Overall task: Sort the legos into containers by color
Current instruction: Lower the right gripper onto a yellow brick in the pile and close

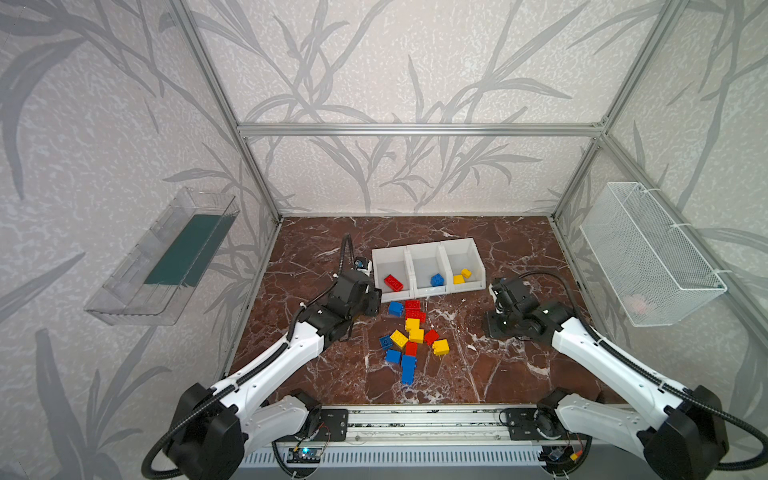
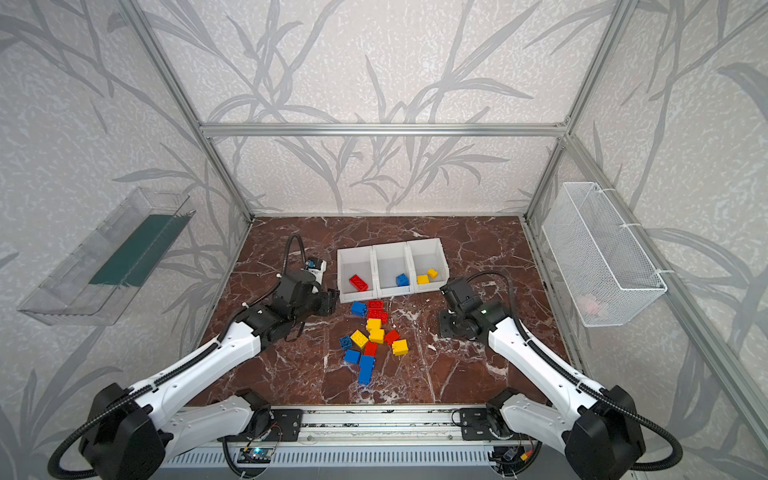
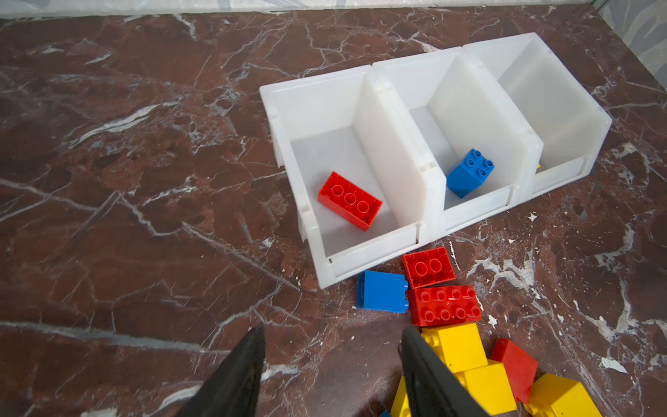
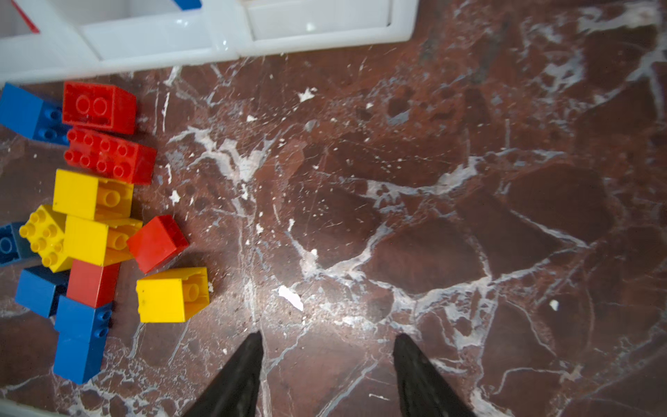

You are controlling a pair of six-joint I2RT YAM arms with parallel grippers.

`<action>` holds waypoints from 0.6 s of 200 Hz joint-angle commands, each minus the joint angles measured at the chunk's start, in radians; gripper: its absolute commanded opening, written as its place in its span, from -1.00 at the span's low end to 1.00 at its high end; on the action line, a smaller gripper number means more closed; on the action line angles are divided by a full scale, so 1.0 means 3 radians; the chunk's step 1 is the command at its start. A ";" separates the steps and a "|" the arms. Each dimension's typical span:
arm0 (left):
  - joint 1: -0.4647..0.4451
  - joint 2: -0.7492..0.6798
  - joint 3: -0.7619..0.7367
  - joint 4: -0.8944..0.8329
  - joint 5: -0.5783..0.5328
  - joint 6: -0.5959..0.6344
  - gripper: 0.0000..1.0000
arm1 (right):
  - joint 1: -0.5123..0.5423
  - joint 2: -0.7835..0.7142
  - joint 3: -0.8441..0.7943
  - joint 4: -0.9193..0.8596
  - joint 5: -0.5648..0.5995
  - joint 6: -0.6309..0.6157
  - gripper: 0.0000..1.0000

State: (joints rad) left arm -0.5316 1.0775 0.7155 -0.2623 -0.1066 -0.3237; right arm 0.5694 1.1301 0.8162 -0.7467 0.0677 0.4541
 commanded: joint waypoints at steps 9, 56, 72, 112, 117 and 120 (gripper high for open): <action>0.0018 -0.0256 -0.0211 -0.0121 -0.0148 -0.0306 0.25 | 0.0306 0.0219 0.0105 0.0150 0.0116 0.0183 0.18; 0.0017 -0.0539 -0.0478 -0.0196 -0.0138 -0.0579 0.25 | 0.0805 0.0785 0.0382 0.0297 0.0094 0.0281 0.18; 0.0017 -0.0602 -0.0535 -0.0204 -0.0135 -0.0626 0.25 | 0.0944 0.1025 0.0541 0.0349 0.0057 0.0293 0.18; 0.0013 -0.0712 -0.0615 -0.0250 -0.0115 -0.0694 0.25 | 0.1241 0.1621 0.1009 0.0416 0.0093 0.0369 0.24; 0.0015 -0.0725 -0.0620 -0.0246 -0.0110 -0.0698 0.25 | 0.1267 0.1695 0.1067 0.0400 0.0116 0.0390 0.25; 0.0015 -0.0728 -0.0623 -0.0248 -0.0110 -0.0704 0.25 | 0.1283 0.1738 0.1106 0.0394 0.0128 0.0400 0.25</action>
State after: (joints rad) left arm -0.5293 0.8818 0.5453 -0.3172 -0.1291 -0.4957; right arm 0.9150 1.5761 1.0683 -0.6369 0.0803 0.5396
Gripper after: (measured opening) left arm 0.627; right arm 0.617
